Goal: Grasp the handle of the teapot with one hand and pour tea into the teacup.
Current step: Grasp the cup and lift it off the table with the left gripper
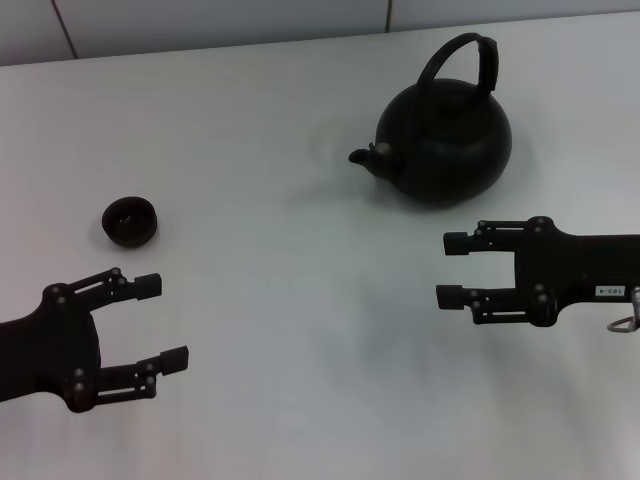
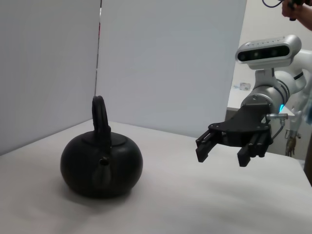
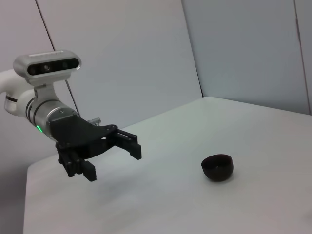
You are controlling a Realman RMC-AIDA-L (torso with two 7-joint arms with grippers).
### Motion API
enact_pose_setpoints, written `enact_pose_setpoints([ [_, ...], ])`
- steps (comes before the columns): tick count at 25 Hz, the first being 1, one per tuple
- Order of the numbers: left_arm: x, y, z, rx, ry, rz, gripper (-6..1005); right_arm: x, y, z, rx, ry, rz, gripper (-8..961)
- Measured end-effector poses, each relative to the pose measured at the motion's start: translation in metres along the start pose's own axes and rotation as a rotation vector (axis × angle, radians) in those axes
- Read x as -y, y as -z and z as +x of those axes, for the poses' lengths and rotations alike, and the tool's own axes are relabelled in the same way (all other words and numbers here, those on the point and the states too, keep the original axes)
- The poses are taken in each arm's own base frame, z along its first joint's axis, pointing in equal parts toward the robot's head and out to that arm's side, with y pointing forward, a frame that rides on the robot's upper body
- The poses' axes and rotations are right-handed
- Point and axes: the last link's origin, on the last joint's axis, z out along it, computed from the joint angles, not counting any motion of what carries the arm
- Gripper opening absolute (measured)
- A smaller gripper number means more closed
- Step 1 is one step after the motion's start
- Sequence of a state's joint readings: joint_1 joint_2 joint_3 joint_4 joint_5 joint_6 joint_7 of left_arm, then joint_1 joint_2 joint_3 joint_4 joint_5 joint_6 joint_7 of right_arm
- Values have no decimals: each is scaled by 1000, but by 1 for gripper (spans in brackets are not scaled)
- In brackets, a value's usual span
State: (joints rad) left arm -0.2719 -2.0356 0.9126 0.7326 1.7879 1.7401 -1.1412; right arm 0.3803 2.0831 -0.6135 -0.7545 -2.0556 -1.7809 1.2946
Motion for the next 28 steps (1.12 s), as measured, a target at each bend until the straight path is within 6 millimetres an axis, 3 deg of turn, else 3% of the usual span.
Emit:
enact_pose_setpoints([
  [16, 10, -6, 1, 2, -46, 58, 822, 3, -11, -1, 25, -2, -5, 707],
  [23, 31, -18, -8, -36, 2, 218, 811, 2, -12, -1, 34, -8, -10, 707],
  [28, 49, -14, -17, -51, 71, 389, 803, 1, -13, 1, 36, -18, -16, 707],
])
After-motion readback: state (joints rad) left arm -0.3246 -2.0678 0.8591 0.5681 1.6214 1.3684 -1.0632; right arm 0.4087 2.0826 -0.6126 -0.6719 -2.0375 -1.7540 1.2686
